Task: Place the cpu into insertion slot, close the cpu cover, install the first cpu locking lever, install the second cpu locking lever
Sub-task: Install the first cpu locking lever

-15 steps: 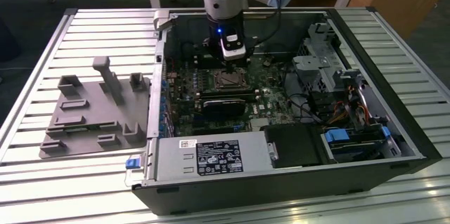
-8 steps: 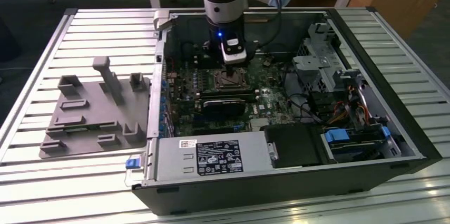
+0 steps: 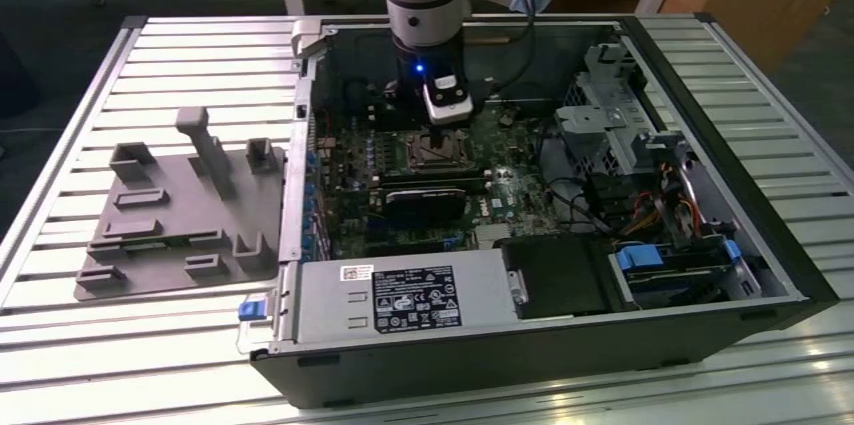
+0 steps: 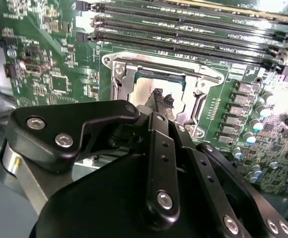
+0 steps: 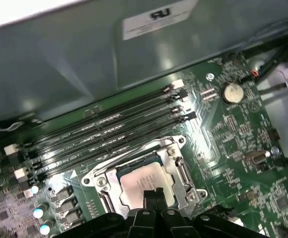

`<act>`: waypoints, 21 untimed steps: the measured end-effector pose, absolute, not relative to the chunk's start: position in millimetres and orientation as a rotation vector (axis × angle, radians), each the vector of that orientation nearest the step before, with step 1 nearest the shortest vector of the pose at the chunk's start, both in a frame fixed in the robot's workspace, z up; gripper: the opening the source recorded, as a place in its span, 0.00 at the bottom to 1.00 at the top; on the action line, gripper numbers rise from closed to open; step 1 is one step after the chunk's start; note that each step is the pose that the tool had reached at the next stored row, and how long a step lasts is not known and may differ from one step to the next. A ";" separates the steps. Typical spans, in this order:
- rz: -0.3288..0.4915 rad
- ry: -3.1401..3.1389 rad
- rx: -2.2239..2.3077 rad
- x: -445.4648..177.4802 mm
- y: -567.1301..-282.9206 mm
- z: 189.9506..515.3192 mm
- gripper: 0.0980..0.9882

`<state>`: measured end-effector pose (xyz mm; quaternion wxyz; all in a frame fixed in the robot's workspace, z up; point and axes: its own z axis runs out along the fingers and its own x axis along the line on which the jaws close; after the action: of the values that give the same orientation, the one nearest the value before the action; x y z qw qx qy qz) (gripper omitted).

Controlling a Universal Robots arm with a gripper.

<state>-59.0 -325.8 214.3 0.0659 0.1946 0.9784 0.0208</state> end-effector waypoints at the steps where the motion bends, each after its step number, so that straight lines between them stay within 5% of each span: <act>1: 0.064 2.956 0.564 -59.0 -325.8 214.2 0.00; 21: 0.064 2.997 0.300 -59.0 -330.9 211.4 0.00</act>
<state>-59.0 -330.9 211.4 0.0644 0.0994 0.9927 0.0213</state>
